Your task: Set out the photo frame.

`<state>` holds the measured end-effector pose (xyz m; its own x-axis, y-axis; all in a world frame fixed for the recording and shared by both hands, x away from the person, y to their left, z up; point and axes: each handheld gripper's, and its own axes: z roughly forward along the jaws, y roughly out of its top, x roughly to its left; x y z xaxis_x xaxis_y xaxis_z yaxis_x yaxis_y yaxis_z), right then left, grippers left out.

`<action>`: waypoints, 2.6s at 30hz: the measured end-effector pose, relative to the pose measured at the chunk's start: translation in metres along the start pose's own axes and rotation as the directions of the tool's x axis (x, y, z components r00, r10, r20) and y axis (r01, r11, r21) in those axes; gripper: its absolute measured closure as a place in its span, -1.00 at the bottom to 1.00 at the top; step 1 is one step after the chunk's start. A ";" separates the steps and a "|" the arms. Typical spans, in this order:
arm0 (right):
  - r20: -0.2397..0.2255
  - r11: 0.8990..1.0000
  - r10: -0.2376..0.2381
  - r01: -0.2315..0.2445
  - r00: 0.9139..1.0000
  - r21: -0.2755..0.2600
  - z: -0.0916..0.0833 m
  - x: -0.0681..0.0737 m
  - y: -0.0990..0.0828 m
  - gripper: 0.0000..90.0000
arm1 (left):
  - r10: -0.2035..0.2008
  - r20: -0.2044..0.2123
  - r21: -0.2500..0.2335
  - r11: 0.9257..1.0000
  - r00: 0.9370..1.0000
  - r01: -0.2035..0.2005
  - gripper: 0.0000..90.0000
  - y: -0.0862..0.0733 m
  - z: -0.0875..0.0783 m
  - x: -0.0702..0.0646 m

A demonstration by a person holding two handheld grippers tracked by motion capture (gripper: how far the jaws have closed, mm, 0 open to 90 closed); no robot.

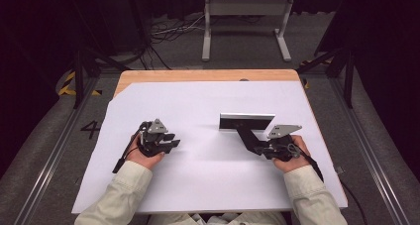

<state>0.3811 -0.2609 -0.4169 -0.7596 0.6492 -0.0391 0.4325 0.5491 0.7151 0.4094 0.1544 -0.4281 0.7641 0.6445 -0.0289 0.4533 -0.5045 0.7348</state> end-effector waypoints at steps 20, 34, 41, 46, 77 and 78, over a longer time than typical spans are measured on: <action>0.070 0.998 0.037 -0.033 0.997 -0.060 -0.038 -0.005 -0.008 0.62 | 0.064 0.083 -0.168 0.985 0.994 -0.050 0.84 0.042 0.021 -0.020; 0.082 0.996 0.057 -0.051 0.995 -0.073 -0.047 -0.007 -0.014 0.60 | 0.087 0.091 -0.184 0.981 0.992 -0.069 0.97 0.071 0.063 -0.018; 0.106 0.995 0.080 -0.073 0.991 -0.069 -0.051 -0.006 -0.022 0.57 | 0.078 0.109 -0.188 0.981 0.991 -0.057 1.00 0.071 0.081 -0.014; 0.113 0.993 0.093 -0.085 0.989 -0.078 -0.057 -0.004 -0.027 0.56 | 0.036 0.105 -0.223 0.975 0.994 -0.012 1.00 0.069 0.093 -0.010; 0.122 0.993 0.101 -0.092 0.987 -0.078 -0.066 0.003 -0.032 0.50 | 0.102 0.153 -0.188 0.980 0.983 -0.072 1.00 0.076 0.113 -0.025; 0.122 0.993 0.101 -0.092 0.987 -0.078 -0.066 0.003 -0.032 0.50 | 0.111 0.150 -0.184 0.979 0.982 -0.082 1.00 0.076 0.113 -0.025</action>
<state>0.3330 -0.3107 -0.3938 -0.6471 0.7607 -0.0510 0.4617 0.4442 0.7678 0.4765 0.0344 -0.4482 0.8698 0.4909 -0.0488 0.2965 -0.4411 0.8471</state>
